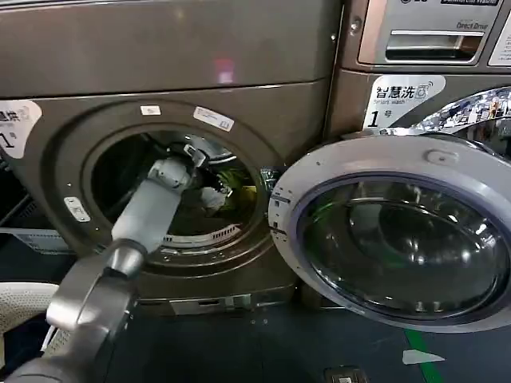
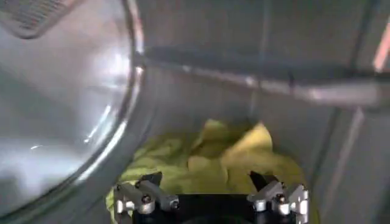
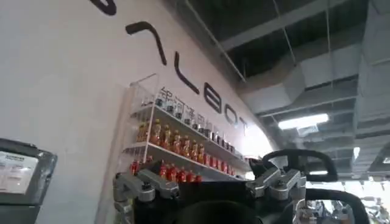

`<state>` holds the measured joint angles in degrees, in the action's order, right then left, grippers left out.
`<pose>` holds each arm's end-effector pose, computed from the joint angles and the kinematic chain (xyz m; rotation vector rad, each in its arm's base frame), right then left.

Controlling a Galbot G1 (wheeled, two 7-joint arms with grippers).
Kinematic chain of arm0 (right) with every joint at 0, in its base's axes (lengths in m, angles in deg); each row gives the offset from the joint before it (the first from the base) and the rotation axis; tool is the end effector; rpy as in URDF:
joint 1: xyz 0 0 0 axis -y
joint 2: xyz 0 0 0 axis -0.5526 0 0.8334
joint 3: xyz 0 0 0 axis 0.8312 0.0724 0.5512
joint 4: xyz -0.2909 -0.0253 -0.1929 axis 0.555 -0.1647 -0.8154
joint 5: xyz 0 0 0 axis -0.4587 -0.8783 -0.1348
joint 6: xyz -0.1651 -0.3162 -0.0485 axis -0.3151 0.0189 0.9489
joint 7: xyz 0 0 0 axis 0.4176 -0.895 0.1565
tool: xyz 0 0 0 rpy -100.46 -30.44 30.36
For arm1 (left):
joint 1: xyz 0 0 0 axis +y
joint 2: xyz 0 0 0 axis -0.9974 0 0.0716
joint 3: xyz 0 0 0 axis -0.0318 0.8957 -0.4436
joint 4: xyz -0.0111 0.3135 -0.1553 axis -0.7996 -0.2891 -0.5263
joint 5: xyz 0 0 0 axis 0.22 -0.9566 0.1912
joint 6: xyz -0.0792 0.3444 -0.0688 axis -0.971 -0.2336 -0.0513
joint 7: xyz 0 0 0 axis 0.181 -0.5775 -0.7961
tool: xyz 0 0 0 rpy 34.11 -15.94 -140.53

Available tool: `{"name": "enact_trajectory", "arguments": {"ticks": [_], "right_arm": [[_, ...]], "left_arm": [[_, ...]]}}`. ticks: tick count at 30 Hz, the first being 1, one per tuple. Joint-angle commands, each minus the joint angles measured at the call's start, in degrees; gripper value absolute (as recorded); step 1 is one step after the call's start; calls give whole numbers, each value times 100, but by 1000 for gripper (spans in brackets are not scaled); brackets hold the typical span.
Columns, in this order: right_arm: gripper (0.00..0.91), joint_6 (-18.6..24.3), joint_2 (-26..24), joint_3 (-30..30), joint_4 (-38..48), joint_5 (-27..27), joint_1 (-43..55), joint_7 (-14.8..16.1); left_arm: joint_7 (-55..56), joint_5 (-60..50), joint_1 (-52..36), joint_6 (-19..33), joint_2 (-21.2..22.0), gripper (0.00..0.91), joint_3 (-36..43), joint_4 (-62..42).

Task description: Grasp the clothes from the dryer.

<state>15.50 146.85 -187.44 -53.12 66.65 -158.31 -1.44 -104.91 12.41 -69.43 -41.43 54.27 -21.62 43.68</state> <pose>-0.0994 -0.3842 0.0276 1.1990 2.3615 -0.4102 0.6731 0.0388 -0.1599 -0.9182 -2.2652 -0.8239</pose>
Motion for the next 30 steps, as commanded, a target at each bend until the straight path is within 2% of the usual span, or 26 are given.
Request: {"name": "enact_trajectory", "arguments": {"ticks": [1,5,13,21,30], "right_arm": [[907,7,7,6,-3,-4,0,14],[907,8,-3,10,0,-7,7,9],[907,7,3,19,-6,-9,8,6],[907,2,-4,87,-55,-28,40,5],[907,11,3,56,-39,-24,22,20]], "left_arm": [[-1066,-1809,-567,1131,-87,907,975,-894],[-1061,-2664,-601,1329,-91,907,1090,-930],[-1082,-3691,-577,1283,-53,907,1108,-1192],[-1057,-3880,-535,1188,-146,907,1090,-1268],[-932,-3618,-416,1143,-101,907,881,-1307]]}}
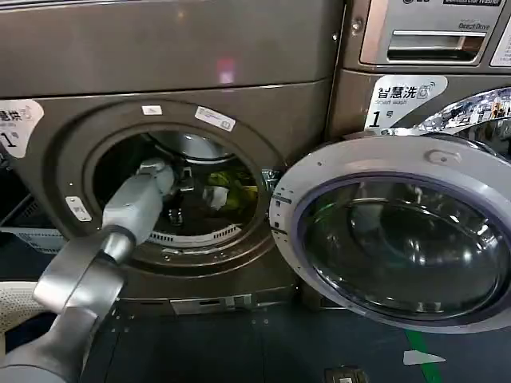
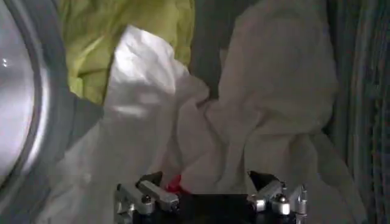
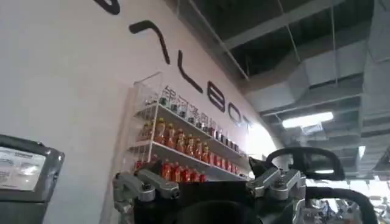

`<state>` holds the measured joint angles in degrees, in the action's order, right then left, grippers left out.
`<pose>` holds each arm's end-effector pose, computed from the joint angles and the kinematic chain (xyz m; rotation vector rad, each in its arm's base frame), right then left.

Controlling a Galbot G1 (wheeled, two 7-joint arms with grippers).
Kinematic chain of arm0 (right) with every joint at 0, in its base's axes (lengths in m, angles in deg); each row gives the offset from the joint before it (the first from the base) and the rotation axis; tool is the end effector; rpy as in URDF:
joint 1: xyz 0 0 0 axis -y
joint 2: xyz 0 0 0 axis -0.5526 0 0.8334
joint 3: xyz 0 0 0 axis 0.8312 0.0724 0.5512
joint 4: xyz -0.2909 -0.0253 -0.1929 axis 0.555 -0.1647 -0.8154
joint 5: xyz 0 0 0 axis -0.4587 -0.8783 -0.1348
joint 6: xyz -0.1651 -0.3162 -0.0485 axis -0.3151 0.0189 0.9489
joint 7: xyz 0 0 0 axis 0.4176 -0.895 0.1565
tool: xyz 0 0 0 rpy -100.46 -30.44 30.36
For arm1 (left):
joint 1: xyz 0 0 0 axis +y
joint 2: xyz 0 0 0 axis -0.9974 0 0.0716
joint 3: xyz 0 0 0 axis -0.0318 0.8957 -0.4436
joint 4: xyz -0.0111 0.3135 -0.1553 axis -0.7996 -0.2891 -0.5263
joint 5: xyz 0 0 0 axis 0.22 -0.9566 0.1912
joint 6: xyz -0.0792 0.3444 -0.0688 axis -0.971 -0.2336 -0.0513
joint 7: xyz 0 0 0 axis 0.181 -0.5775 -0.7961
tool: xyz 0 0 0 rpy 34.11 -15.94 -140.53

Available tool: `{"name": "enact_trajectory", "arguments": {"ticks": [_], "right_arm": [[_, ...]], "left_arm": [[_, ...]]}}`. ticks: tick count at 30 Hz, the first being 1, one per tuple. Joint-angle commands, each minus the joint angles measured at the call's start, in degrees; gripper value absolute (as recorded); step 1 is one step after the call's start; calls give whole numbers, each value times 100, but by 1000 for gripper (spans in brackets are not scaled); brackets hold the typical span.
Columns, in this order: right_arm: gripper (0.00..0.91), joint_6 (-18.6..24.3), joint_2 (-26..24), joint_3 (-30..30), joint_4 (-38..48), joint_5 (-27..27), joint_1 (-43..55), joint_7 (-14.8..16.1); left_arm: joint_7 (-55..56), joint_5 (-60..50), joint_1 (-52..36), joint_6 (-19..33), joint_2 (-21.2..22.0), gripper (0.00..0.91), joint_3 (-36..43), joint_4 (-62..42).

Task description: Grasp the clothes from the dryer.

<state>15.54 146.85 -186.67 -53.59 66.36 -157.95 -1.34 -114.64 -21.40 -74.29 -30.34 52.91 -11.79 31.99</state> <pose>-0.0944 -0.3831 0.0265 1.1850 2.3705 -0.4136 0.6788 0.0792 -0.1736 -0.8692 -1.5327 -1.4436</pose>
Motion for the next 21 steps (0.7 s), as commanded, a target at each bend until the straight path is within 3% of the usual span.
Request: {"name": "enact_trajectory", "arguments": {"ticks": [1,10,11,12,13,16,21], "right_arm": [[907,9,5,-22,14,3,-18,11],[907,19,28,-16,20,0,-4,23],[907,19,30,-13,20,-2,-5,24],[907,21,37,-9,20,-3,-4,25],[907,22,39,-3,15,-4,-1,27],[907,22,41,6,6,-5,8,27],[907,25,44,20,6,-9,13,29]], "left_arm": [[73,-205,98,29,43,907,-119,-142],[127,-104,243,10,95,887,-186,-173],[135,-98,247,9,95,842,-190,-180],[140,-97,256,10,93,705,-208,-182],[159,-89,260,3,90,512,-216,-179],[150,-92,283,20,84,262,-222,-165],[140,-80,325,48,74,137,-269,-168]]}}
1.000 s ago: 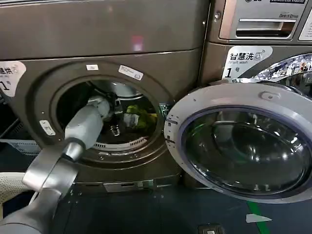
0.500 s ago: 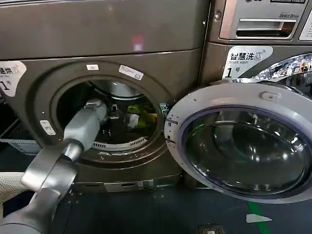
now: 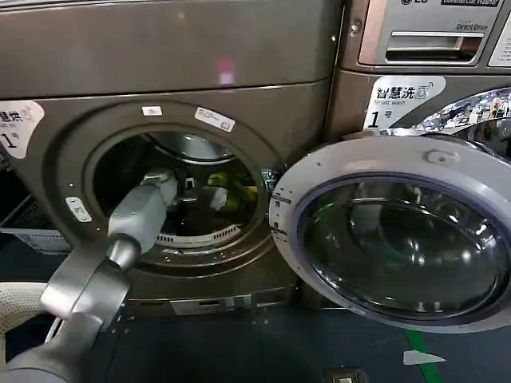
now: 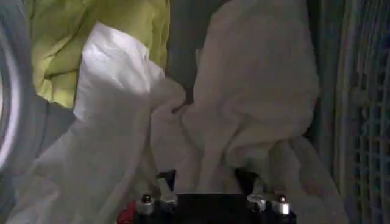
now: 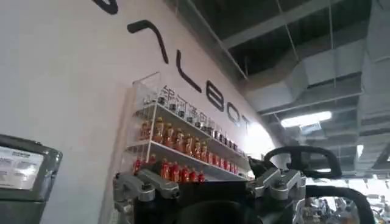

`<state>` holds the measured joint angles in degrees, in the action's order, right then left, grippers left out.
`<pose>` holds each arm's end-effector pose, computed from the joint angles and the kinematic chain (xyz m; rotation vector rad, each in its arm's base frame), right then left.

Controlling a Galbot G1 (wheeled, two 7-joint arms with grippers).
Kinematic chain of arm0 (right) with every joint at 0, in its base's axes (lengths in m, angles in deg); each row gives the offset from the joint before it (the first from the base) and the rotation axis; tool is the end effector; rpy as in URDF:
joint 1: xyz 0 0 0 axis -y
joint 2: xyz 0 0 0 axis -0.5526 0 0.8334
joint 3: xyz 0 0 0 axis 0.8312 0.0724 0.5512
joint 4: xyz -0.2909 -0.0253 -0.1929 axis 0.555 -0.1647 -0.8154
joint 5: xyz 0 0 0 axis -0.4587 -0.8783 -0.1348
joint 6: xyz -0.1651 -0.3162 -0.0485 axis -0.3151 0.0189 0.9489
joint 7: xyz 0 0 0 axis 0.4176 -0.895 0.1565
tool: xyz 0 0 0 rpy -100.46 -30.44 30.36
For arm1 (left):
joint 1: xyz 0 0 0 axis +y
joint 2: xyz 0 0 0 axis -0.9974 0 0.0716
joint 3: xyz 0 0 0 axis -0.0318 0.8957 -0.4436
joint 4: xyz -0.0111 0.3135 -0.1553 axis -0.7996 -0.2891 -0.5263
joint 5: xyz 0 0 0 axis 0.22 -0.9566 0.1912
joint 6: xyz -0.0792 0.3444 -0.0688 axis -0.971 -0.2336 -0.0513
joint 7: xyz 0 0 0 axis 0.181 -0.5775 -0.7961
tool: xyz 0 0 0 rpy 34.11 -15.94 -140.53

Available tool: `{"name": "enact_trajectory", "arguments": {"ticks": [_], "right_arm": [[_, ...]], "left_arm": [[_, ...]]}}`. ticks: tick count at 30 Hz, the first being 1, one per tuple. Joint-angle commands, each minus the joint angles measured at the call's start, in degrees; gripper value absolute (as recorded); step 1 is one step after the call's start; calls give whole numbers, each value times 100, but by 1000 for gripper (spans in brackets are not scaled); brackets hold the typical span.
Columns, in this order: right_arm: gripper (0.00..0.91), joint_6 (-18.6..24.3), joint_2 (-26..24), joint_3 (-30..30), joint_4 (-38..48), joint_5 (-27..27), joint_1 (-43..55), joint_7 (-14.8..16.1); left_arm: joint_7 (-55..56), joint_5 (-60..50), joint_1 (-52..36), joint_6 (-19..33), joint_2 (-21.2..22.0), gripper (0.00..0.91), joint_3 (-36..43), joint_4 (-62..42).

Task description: Grasp the clothes from the dryer.

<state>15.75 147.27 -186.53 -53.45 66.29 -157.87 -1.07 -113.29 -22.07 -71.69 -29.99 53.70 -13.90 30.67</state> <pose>-0.0957 -0.3837 0.0232 1.1878 2.3729 -0.4090 0.6699 0.0770 -0.2092 -0.8982 -1.5288 -1.4021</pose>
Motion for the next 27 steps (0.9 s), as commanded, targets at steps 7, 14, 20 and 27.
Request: {"name": "enact_trajectory", "arguments": {"ticks": [7,14,20,27], "right_arm": [[907,10,31,26,-22,-5,12,4],[907,13,41,50,-46,-4,24,0],[907,12,34,30,-44,-2,13,0],[907,10,33,57,-51,-1,31,-4]], "left_arm": [[35,182,85,115,15,57,-291,30],[261,941,-97,-117,27,0,-569,262],[777,2013,121,-637,-3,0,-997,845],[1876,3340,896,-1058,-89,0,-1370,1706]]}}
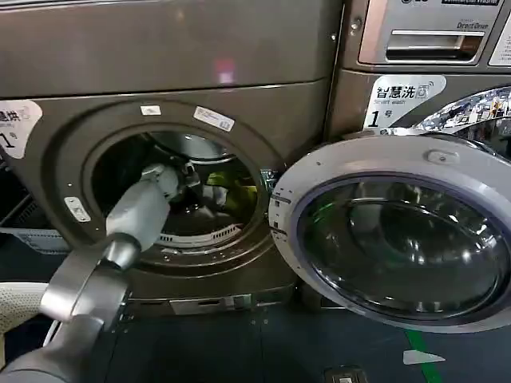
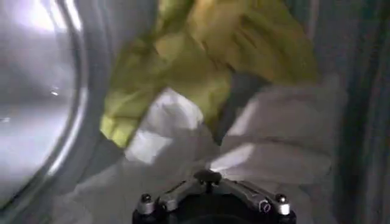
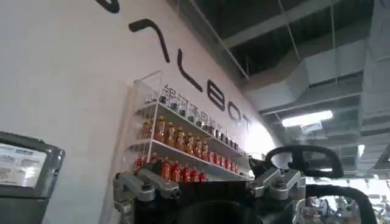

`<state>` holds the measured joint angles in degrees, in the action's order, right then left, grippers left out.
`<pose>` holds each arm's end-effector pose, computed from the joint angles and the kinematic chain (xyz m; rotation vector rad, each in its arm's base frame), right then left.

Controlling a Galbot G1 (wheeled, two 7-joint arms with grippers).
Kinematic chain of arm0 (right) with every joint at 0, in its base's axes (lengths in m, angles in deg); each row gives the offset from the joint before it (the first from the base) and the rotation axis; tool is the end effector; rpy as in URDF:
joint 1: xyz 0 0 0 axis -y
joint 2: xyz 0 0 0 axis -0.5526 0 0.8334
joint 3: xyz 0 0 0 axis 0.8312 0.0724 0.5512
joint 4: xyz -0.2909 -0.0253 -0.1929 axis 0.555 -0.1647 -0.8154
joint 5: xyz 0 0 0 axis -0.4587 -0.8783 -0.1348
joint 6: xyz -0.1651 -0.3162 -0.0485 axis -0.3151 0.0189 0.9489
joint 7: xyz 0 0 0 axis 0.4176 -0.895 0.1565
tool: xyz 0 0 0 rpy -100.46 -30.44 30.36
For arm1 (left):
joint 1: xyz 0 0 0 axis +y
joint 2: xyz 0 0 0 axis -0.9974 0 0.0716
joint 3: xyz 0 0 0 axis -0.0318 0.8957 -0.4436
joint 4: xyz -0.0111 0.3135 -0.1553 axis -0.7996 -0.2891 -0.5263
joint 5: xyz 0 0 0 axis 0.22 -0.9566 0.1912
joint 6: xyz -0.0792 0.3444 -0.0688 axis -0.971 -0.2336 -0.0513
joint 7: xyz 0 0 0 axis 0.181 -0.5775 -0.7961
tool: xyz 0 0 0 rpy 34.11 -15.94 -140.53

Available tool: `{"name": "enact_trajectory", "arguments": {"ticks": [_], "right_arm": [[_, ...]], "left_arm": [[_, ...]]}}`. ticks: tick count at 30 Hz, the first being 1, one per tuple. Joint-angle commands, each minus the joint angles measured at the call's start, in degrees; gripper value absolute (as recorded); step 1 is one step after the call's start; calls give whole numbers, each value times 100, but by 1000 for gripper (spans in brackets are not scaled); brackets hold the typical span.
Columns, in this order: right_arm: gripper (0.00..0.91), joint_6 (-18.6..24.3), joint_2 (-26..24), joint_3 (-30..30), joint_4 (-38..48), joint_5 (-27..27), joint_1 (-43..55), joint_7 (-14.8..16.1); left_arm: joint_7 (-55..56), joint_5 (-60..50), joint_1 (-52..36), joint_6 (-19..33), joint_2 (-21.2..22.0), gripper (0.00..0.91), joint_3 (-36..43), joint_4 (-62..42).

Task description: Grasp the clothes from the dryer.

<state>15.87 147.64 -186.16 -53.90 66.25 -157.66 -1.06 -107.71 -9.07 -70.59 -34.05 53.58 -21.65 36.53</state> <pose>-0.0940 -0.3819 0.0212 1.1828 2.3754 -0.4088 0.6729 0.0691 -0.1850 -0.8687 -1.9511 -1.1896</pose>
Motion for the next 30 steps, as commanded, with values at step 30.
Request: {"name": "enact_trajectory", "arguments": {"ticks": [30], "right_arm": [[907,11,-7,49,-74,-238,19,-30]], "left_arm": [[4444,6232,2531,1260,309,0,-2181,4443]]}}
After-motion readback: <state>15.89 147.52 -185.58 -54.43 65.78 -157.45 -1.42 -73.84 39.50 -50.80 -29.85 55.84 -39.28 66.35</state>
